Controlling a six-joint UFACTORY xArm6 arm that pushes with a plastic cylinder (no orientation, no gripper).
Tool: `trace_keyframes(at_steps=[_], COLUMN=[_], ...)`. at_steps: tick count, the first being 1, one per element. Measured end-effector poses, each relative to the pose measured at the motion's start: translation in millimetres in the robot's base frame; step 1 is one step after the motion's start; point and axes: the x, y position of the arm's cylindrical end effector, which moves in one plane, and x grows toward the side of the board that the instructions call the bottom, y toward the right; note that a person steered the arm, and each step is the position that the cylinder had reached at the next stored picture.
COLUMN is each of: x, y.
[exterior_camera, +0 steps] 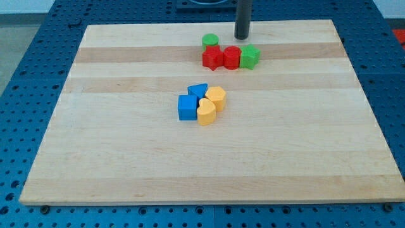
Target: Push the green circle towards down
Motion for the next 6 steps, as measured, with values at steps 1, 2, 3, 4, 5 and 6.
trace_keyframes(at_steps=[1,2,3,4,5,6], x=[0,6,21,23,23,26], y=[-16,-31,-34,-46,-69,-92])
